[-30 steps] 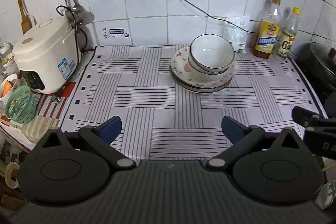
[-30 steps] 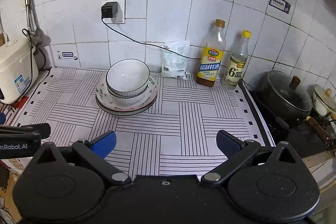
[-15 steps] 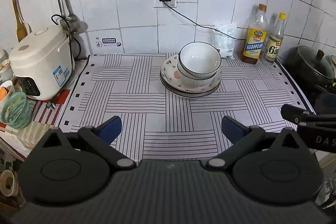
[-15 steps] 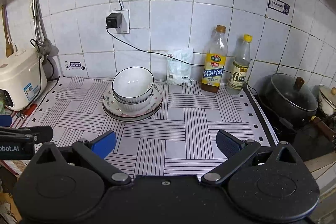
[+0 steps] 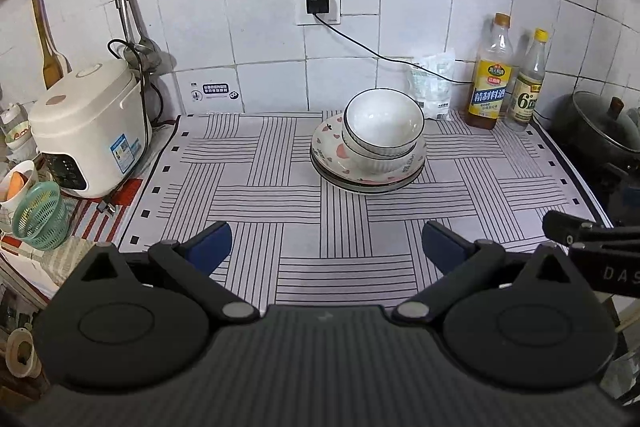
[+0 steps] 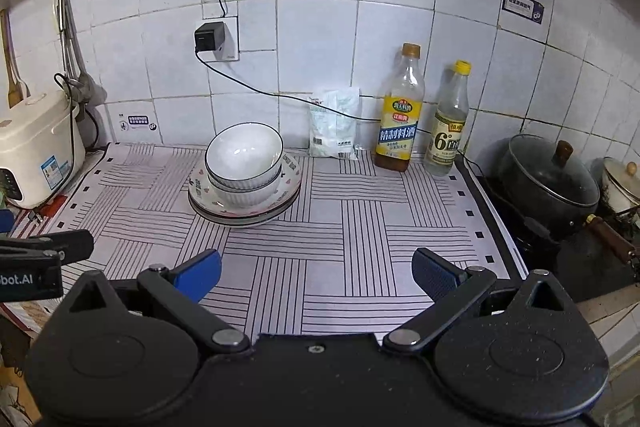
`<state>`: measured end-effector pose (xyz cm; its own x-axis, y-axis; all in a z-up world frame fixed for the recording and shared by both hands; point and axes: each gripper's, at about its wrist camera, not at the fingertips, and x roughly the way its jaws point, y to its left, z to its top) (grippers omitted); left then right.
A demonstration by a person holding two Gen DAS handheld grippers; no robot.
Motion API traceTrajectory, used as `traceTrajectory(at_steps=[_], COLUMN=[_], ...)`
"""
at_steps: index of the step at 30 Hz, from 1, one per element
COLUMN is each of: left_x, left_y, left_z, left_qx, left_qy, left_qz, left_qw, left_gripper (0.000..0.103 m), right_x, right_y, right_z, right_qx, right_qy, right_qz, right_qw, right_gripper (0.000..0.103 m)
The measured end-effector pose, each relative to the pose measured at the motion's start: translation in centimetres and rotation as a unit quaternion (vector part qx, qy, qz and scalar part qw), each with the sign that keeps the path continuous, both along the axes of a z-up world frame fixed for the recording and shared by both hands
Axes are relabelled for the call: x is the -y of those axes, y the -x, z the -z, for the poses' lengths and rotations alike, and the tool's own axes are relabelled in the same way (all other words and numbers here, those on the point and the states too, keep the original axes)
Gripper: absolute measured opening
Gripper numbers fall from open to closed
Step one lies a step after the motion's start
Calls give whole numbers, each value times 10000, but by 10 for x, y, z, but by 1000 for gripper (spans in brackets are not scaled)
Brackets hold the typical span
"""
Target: Organize plates and bowls
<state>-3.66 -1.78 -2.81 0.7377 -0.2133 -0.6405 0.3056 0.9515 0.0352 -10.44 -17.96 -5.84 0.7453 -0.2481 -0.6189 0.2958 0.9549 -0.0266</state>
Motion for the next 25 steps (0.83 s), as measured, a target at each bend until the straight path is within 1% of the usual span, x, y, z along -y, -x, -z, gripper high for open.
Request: traceTrajectory(at_steps=[5, 9, 14, 17, 25], left_x=[-1, -2, -4, -2, -4], left_y=[-1, -1, 0, 5, 6], left_z=[1, 2, 1, -2, -3], left_qx=[-78, -60, 2, 149, 76], left_qy=[52, 29, 57, 7, 29], left_qz=[-2, -8, -78, -100, -96], left_qw=[10000, 10000, 10000, 9998, 9999], left_gripper=[103, 103, 103, 103, 103], right_x=[0, 2, 0, 1, 0], right_y=[0, 0, 0, -1, -1], right_z=[3, 5, 6, 6, 8], right_qx=[-78, -102, -111, -125, -106], right_qy=[1, -3, 4, 9, -49], right_qz=[29, 40, 37, 41, -3], right_qw=[10000, 9999, 9999, 9999, 9999], right_gripper=[102, 102, 102, 102, 102])
